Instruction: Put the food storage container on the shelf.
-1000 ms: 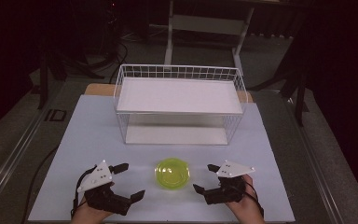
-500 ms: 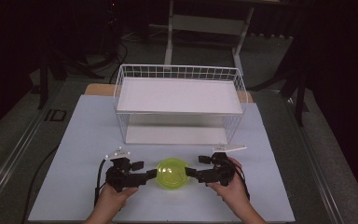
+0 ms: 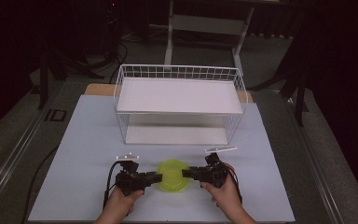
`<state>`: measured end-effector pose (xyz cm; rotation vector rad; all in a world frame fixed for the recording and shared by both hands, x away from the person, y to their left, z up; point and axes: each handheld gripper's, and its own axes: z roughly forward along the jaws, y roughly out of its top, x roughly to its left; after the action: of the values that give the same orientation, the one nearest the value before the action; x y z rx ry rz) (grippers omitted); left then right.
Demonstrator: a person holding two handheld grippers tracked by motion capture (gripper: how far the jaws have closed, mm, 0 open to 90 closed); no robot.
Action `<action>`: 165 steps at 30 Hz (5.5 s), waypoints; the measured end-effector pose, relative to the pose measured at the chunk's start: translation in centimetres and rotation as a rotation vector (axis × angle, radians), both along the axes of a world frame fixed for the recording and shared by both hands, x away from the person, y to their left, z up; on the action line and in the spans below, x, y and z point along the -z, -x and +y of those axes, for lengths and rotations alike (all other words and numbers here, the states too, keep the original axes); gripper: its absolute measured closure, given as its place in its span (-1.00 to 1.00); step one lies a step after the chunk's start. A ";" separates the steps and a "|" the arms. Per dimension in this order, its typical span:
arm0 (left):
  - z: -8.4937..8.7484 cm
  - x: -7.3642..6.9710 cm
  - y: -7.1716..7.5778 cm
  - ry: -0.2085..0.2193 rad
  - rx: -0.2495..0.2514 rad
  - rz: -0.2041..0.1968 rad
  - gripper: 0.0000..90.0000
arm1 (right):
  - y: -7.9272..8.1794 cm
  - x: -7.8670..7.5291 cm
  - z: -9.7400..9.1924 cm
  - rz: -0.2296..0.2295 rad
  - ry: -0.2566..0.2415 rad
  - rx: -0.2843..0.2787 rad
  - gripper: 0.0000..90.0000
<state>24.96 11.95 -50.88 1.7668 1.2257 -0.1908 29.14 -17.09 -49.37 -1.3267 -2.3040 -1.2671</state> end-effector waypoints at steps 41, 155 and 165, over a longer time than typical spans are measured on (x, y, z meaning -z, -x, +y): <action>-0.8 -13.2 -4.5 0.049 0.012 -0.133 0.83 | -2.3 -13.2 -1.8 -0.235 -0.038 0.047 0.79; 0.7 -12.1 -2.9 -0.027 -0.095 -0.618 -0.99 | -11.8 -16.7 1.7 -0.181 0.077 0.160 1.00; 1.2 -11.5 -1.3 0.015 -0.092 -0.653 -0.99 | -13.5 -16.3 0.9 -0.165 0.063 0.239 0.96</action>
<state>26.25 13.10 -39.36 1.5697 0.8157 0.4035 42.66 -16.17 -33.06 -1.6161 -2.3674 -1.4360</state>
